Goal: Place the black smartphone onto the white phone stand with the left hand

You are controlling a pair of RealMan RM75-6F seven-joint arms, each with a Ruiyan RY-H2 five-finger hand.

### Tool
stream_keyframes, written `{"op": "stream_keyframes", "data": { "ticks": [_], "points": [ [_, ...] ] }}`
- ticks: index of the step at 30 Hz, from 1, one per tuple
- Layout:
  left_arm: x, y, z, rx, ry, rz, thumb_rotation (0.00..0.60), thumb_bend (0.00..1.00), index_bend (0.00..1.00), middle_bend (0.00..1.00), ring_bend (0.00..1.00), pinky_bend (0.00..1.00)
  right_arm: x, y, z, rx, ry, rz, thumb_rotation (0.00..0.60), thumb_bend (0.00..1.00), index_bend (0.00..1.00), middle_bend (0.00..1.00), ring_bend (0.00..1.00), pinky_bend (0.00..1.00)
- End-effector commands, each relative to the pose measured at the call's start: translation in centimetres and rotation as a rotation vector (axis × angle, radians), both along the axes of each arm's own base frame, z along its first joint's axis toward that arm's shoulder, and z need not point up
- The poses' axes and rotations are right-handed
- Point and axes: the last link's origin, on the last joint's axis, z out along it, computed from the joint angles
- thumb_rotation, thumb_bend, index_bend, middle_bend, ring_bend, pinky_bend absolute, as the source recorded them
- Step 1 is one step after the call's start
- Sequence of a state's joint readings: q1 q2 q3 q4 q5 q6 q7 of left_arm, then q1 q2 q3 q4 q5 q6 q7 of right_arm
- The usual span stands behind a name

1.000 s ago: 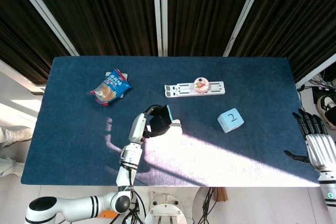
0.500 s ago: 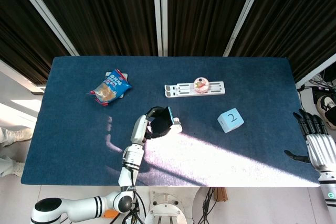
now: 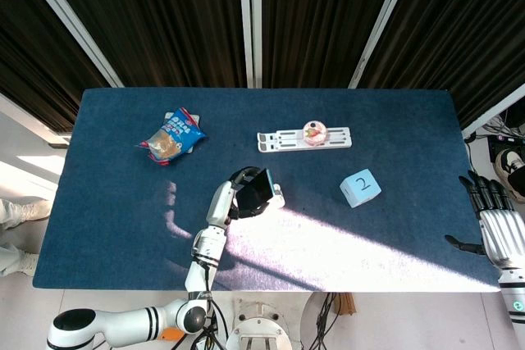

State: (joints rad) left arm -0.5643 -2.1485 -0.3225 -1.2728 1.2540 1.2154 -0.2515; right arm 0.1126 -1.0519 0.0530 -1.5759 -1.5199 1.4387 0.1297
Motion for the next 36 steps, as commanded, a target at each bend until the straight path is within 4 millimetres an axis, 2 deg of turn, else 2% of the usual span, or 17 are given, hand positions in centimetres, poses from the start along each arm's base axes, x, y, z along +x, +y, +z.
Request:
{"op": "stream_keyframes", "data": {
  "ticks": [1, 4, 8, 14, 17, 20, 24, 26, 29, 34, 36],
  "points": [
    [0.1, -0.1, 0.1, 0.007, 0.007, -0.011, 0.599, 0.13, 0.13, 0.19, 0.06, 0.20, 0.0, 0.0, 0.0, 0.000, -0.001, 0.001, 0.600, 0.11, 0.00, 0.00, 0.00, 0.04],
    [0.1, 0.0, 0.2, 0.019, 0.018, -0.018, 0.600, 0.12, 0.06, 0.10, 0.00, 0.13, 0.0, 0.0, 0.1, -0.001, -0.002, 0.002, 0.600, 0.11, 0.00, 0.00, 0.00, 0.04],
    [0.2, -0.2, 0.2, 0.030, 0.040, -0.039, 0.599, 0.09, 0.00, 0.01, 0.00, 0.04, -0.1, 0.1, 0.2, -0.004, -0.004, 0.000, 0.600, 0.11, 0.00, 0.00, 0.00, 0.04],
    [-0.3, -0.7, 1.5, 0.057, 0.145, -0.110, 0.565, 0.04, 0.00, 0.00, 0.00, 0.00, -0.3, 0.2, 0.2, -0.007, -0.008, 0.000, 0.600, 0.11, 0.00, 0.00, 0.00, 0.04],
    [-1.8, -0.9, 3.3, 0.064, 0.221, -0.137, 0.553, 0.03, 0.00, 0.00, 0.00, 0.00, -0.4, 0.2, 0.4, -0.011, -0.009, 0.000, 0.600, 0.11, 0.00, 0.00, 0.00, 0.04],
    [-4.3, -1.1, 5.9, 0.066, 0.308, -0.136, 0.549, 0.03, 0.00, 0.00, 0.00, 0.00, -0.6, 0.3, 0.5, -0.016, -0.011, -0.003, 0.600, 0.11, 0.00, 0.00, 0.00, 0.04],
    [-9.1, -1.0, 10.4, 0.111, 0.515, -0.089, 0.502, 0.03, 0.00, 0.01, 0.00, 0.00, -0.8, 0.5, 0.6, -0.016, -0.014, -0.007, 0.600, 0.11, 0.00, 0.00, 0.00, 0.04],
    [-11.3, -1.0, 12.2, 0.117, 0.613, -0.073, 0.535, 0.06, 0.04, 0.07, 0.00, 0.00, -0.9, 0.5, 0.6, -0.014, -0.017, -0.011, 0.600, 0.11, 0.00, 0.00, 0.00, 0.04],
    [-15.1, -1.4, 15.2, 0.114, 0.764, -0.021, 0.600, 0.09, 0.09, 0.09, 0.00, 0.00, -1.0, 0.6, 0.5, -0.013, -0.020, -0.014, 0.600, 0.11, 0.00, 0.00, 0.00, 0.04],
    [-19.8, -3.4, 19.2, 0.160, 0.917, 0.076, 0.600, 0.09, 0.12, 0.09, 0.00, 0.00, -0.7, 0.5, 0.1, -0.008, -0.027, 0.000, 0.600, 0.11, 0.00, 0.00, 0.00, 0.04],
    [-21.0, -4.4, 20.3, 0.189, 0.944, 0.103, 0.600, 0.09, 0.12, 0.09, 0.00, 0.00, -0.6, 0.5, -0.1, -0.006, -0.028, 0.008, 0.600, 0.11, 0.00, 0.00, 0.00, 0.04]
  ]
}}
